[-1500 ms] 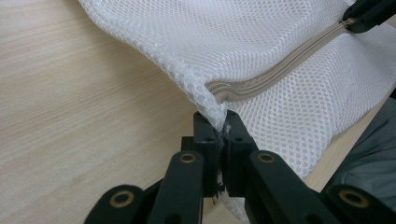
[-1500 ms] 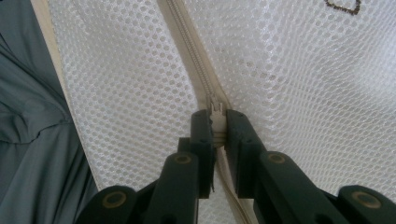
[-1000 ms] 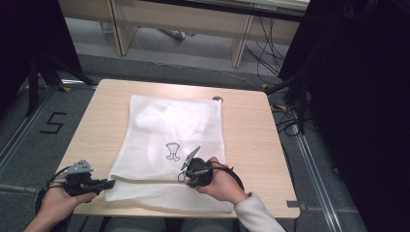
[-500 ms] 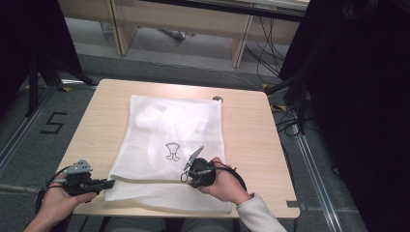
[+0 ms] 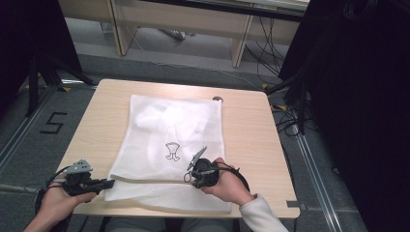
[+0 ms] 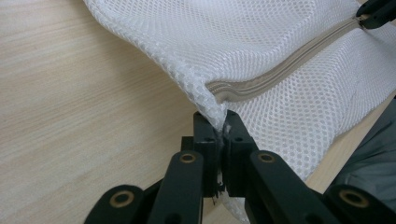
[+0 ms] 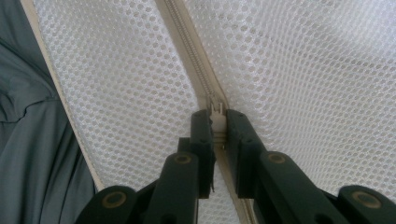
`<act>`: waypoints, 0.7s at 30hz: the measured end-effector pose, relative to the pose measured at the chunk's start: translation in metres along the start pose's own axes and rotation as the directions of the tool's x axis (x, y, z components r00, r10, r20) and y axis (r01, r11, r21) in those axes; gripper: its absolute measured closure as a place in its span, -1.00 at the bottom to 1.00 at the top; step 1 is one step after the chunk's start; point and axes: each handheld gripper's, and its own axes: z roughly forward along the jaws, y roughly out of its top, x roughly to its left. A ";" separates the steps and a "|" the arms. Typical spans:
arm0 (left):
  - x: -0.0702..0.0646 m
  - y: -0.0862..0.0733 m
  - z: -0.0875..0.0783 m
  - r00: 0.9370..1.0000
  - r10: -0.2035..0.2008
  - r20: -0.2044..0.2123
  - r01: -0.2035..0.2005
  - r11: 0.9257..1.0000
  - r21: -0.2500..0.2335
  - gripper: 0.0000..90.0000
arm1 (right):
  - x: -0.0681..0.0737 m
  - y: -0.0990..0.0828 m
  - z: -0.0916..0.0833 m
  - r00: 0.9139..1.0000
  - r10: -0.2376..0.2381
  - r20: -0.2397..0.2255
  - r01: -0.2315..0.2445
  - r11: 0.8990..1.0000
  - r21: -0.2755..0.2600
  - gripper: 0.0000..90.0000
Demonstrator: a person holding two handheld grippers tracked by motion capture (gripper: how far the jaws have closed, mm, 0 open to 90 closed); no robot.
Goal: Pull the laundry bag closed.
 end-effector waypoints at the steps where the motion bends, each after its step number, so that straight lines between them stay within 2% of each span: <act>1: 0.000 0.000 0.000 1.000 0.000 -0.001 0.000 1.000 -0.002 0.91 | 0.000 0.000 0.000 1.000 0.001 0.000 -0.001 1.000 0.000 0.83; 5: 0.001 0.000 0.000 1.000 0.001 -0.004 -0.001 1.000 -0.004 0.91 | 0.000 -0.001 0.000 1.000 0.011 0.008 -0.011 1.000 0.015 0.83; 6: 0.001 0.000 0.000 1.000 0.000 -0.004 0.000 1.000 -0.004 0.91 | -0.001 -0.002 0.000 1.000 0.001 0.003 -0.001 1.000 0.013 0.83; 11: 0.001 0.000 0.000 1.000 -0.002 -0.008 0.002 1.000 -0.004 0.91 | -0.002 -0.006 -0.001 1.000 0.021 0.010 -0.021 1.000 0.017 0.83; 14: 0.001 0.000 -0.001 1.000 0.002 -0.011 -0.002 1.000 0.001 0.91 | -0.004 -0.008 -0.002 1.000 0.007 -0.006 -0.007 0.999 0.033 0.83; 16: 0.001 -0.001 0.000 1.000 -0.001 -0.016 0.001 1.000 -0.020 0.91 | -0.004 -0.010 -0.002 1.000 0.021 0.006 -0.021 1.000 0.018 0.83; 19: 0.001 -0.001 0.000 1.000 -0.004 -0.018 0.004 1.000 -0.021 0.91 | -0.004 -0.011 -0.003 1.000 0.026 0.007 -0.026 1.000 0.012 0.83; 21: 0.001 0.000 -0.001 1.000 -0.002 -0.013 0.002 1.000 -0.001 0.91 | -0.005 -0.012 -0.003 1.000 0.023 0.011 -0.023 1.000 0.011 0.83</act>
